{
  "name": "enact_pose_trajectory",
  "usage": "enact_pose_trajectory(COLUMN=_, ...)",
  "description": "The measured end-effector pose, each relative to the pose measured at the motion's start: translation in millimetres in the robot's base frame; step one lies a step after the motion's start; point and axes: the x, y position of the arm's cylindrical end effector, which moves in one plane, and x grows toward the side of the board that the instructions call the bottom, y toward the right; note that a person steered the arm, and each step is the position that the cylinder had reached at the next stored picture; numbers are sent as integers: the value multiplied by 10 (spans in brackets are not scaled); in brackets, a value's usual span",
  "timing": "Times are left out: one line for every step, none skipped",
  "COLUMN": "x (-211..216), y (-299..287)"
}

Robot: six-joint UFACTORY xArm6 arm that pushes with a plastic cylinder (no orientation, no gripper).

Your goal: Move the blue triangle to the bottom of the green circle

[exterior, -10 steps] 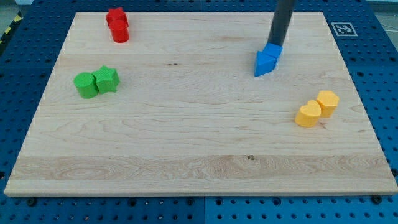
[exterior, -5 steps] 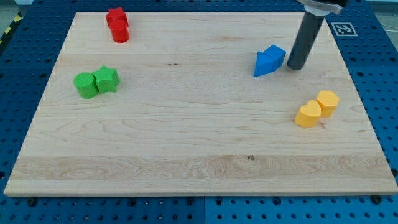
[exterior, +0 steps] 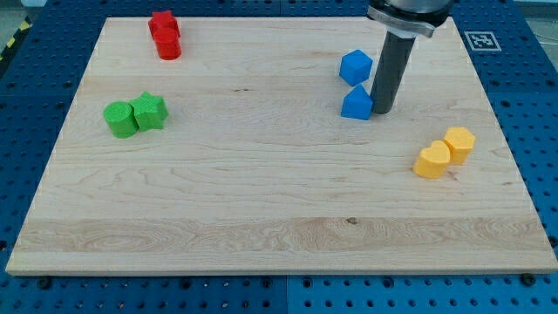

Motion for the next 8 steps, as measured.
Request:
enact_pose_trajectory(x=-89, y=-114)
enact_pose_trajectory(x=-212, y=-235)
enact_pose_trajectory(x=-215, y=-461)
enact_pose_trajectory(x=-207, y=-692)
enact_pose_trajectory(x=-41, y=-842)
enact_pose_trajectory(x=79, y=-939)
enact_pose_trajectory(x=371, y=-939)
enact_pose_trajectory(x=694, y=-913)
